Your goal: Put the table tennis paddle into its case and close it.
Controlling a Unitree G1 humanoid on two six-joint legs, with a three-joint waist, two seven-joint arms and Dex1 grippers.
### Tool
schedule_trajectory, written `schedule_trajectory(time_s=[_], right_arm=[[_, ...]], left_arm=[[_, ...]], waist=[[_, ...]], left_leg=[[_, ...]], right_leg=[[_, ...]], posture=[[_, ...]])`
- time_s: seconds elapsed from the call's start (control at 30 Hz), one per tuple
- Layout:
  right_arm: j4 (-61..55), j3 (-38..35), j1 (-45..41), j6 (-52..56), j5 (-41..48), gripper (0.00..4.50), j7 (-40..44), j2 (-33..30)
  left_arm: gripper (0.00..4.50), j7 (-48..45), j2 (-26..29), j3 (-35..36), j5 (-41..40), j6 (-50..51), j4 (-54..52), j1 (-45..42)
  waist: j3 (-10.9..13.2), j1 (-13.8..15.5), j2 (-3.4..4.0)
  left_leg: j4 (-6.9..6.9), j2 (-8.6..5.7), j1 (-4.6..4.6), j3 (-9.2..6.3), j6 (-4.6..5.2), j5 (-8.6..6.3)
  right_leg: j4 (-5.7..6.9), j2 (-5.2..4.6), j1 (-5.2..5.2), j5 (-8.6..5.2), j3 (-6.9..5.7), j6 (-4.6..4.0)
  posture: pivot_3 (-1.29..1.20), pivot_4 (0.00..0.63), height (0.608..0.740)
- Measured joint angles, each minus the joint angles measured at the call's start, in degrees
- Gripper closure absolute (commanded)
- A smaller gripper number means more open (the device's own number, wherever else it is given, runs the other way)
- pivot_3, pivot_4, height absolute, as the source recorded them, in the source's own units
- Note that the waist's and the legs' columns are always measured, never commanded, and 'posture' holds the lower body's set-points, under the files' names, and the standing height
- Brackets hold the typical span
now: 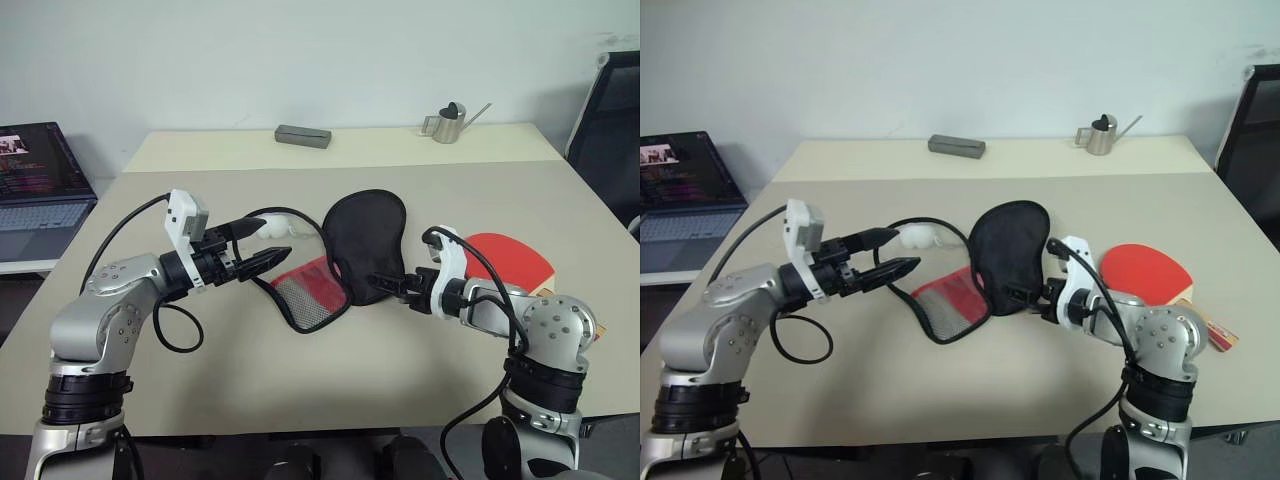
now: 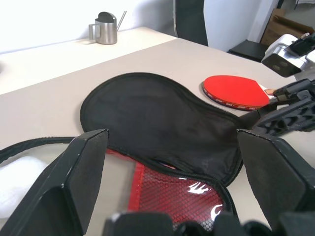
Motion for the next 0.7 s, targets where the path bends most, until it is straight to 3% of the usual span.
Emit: schedule_trajectory(time_s=[0.17, 0.47, 0.7], right_arm=[[1.36, 4.27, 0.12, -6.99, -5.62, 0.01, 4.64, -8.72], [3.65, 6.16, -0.85, -16.14, -7.8, 0.01, 15.71, -14.99], [5.72, 8.33, 0.92, -29.28, -12.34, 0.01, 27.39, -24.51]], left_arm=[[0.0, -0.01, 0.05, 0.0, 0.0, 0.0, 0.0, 0.01], [0.0, -0.11, 0.29, 0.0, -0.05, 0.02, -0.01, 0.03], [0.0, -1.01, 0.41, -0.02, -0.15, 0.17, -0.06, -0.16]], waist=[[0.0, 0.01, -0.01], [0.0, 0.06, -0.01], [0.01, 0.34, -0.03]], left_leg=[[0.01, 0.0, 0.0, 0.03, 0.01, 0.0], [0.01, 0.02, -0.02, 0.06, 0.01, 0.0], [0.02, 0.02, -0.02, 0.04, 0.01, 0.0]], right_leg=[[-0.01, 0.0, 0.02, 0.0, 0.0, 0.0], [-0.03, 0.0, 0.03, 0.0, -0.01, 0.0], [-0.07, 0.0, 0.07, 0.0, -0.07, 0.0]], posture=[[0.0, 0.15, 0.74], [0.0, 0.15, 0.74], [0.0, 0.15, 0.74]])
